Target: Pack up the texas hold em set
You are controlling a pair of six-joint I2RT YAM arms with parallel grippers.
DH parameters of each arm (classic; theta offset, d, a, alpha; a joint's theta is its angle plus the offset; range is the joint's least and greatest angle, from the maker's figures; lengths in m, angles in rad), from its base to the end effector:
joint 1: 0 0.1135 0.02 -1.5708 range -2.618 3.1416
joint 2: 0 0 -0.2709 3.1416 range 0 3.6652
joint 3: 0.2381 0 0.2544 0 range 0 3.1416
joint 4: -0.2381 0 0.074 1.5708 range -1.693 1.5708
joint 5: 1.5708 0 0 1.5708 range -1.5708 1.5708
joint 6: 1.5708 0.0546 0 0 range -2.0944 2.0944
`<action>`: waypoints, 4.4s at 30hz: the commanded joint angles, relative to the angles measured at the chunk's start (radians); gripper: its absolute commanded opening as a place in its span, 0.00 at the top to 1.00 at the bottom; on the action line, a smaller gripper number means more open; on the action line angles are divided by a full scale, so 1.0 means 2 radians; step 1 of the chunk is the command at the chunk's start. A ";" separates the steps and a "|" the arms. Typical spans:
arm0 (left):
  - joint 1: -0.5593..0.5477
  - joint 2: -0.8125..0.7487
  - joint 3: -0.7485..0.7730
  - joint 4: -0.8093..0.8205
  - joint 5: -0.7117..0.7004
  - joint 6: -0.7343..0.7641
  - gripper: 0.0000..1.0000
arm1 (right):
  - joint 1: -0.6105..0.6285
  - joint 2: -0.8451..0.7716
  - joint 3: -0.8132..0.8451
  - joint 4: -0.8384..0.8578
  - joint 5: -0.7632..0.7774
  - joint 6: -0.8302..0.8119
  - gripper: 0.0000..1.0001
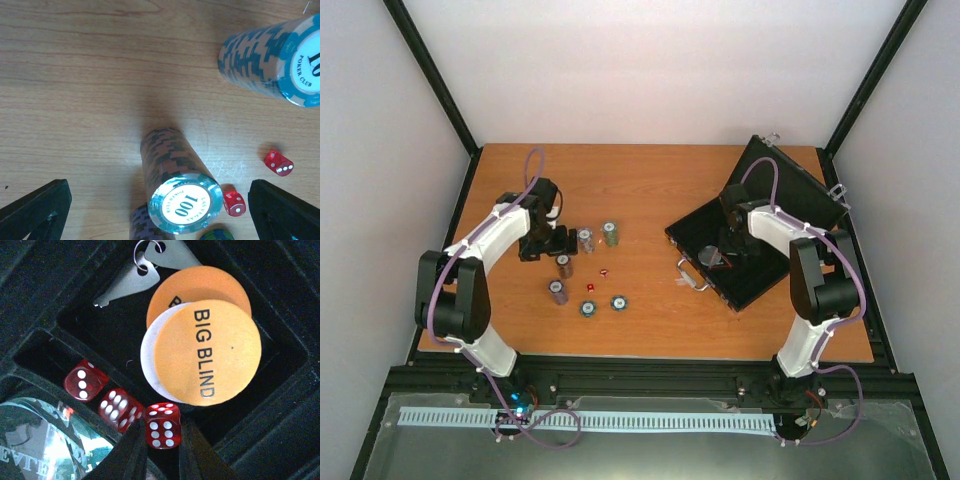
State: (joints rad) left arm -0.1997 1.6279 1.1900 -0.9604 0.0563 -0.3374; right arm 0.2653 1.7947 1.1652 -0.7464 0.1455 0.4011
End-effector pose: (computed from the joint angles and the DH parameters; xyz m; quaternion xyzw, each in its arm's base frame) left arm 0.3002 -0.0639 0.2069 -0.0661 0.9937 -0.0499 0.0756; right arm 0.3303 0.0815 0.1550 0.0744 0.9899 -0.0366 0.1154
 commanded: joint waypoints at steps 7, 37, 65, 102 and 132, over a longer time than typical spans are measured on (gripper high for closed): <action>-0.002 0.003 0.024 0.001 0.001 0.005 0.00 | -0.008 0.024 0.012 -0.004 0.002 0.008 0.78; -0.002 -0.007 0.020 0.008 0.012 0.005 0.00 | 0.006 -0.009 0.036 -0.014 -0.014 -0.002 0.67; -0.002 -0.008 0.020 0.006 0.007 0.004 0.00 | 0.023 -0.053 0.018 -0.020 -0.060 -0.004 0.69; -0.002 -0.005 0.022 0.004 0.006 0.006 0.00 | 0.005 0.006 0.016 0.007 -0.039 -0.025 0.70; -0.002 -0.003 0.025 0.007 0.005 0.001 0.00 | 0.036 -0.056 0.041 -0.032 -0.046 -0.007 0.88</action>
State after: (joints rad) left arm -0.1997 1.6333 1.2018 -0.9577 0.0734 -0.3370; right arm 0.3302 1.6867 1.2072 -0.7910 0.0406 0.3862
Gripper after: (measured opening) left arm 0.998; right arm 0.120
